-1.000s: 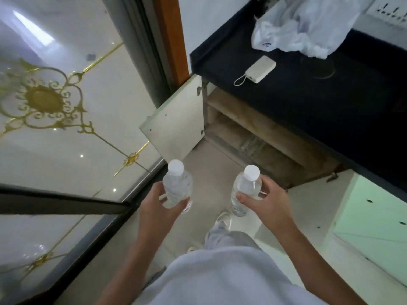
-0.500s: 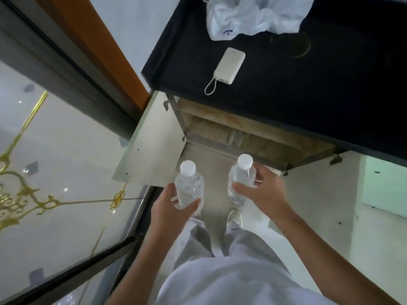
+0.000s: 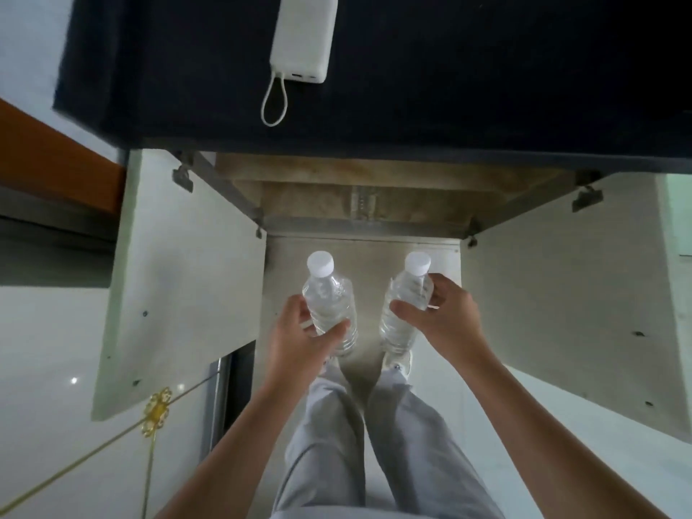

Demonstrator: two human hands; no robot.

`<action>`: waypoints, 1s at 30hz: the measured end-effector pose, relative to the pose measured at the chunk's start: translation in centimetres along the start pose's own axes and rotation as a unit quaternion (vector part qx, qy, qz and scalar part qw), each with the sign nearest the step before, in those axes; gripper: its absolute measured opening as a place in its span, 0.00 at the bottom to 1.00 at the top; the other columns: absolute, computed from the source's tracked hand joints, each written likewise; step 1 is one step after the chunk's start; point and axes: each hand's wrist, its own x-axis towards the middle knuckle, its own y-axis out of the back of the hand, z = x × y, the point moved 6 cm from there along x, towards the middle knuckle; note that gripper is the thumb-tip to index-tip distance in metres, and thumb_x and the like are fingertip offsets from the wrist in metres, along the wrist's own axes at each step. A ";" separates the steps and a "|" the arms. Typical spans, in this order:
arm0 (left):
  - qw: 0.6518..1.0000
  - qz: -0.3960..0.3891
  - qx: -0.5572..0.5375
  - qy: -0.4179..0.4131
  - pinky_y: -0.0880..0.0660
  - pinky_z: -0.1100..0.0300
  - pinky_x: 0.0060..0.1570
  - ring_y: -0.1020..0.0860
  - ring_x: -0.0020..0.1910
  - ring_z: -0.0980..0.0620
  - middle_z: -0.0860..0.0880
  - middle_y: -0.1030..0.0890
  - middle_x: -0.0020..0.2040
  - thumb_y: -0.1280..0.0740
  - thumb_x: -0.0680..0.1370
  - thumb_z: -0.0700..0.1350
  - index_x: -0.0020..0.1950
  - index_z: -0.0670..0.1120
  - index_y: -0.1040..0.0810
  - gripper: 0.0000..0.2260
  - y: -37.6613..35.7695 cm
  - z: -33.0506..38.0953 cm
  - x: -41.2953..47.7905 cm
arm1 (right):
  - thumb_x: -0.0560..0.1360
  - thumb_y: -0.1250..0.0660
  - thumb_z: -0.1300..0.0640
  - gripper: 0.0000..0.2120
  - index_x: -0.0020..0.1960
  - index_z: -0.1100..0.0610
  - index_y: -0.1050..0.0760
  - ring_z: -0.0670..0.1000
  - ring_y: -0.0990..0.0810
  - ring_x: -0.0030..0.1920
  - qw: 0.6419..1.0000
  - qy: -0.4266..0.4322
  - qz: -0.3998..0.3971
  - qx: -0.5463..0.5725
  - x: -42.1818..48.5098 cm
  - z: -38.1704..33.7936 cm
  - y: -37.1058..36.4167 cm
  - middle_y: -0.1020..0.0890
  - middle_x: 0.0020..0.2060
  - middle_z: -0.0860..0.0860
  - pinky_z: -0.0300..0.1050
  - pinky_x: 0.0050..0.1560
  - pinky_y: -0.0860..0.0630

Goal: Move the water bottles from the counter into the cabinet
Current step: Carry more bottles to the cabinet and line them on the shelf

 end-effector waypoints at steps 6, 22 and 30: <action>0.999 -0.026 -0.022 0.003 0.18 0.58 0.52 0.15 0.51 0.57 0.54 0.14 0.52 0.19 0.68 0.44 0.57 0.51 0.21 0.20 -6.9 -7.6 10.8 | 0.66 0.23 0.39 0.20 0.53 0.43 0.25 0.47 0.17 0.48 0.999 0.034 0.026 0.016 11.4 6.4 -5.9 0.18 0.46 0.40 0.49 0.55 0.20; 0.985 0.014 -0.057 -0.160 0.21 0.67 0.45 0.17 0.49 0.63 0.57 0.15 0.52 0.19 0.69 0.41 0.59 0.50 0.22 0.22 -16.1 -14.0 36.2 | 0.58 0.27 0.32 0.27 0.49 0.49 0.18 0.44 0.16 0.41 0.981 0.176 0.074 0.031 36.2 13.7 -14.3 0.14 0.41 0.44 0.47 0.45 0.17; 0.995 -0.016 -0.035 -0.089 0.20 0.57 0.47 0.15 0.48 0.51 0.51 0.14 0.48 0.19 0.68 0.39 0.51 0.48 0.20 0.16 -16.3 -14.9 40.0 | 0.71 0.23 0.46 0.11 0.47 0.49 0.22 0.44 0.19 0.39 0.991 0.113 0.055 0.050 39.8 17.1 -14.2 0.17 0.41 0.48 0.40 0.38 0.24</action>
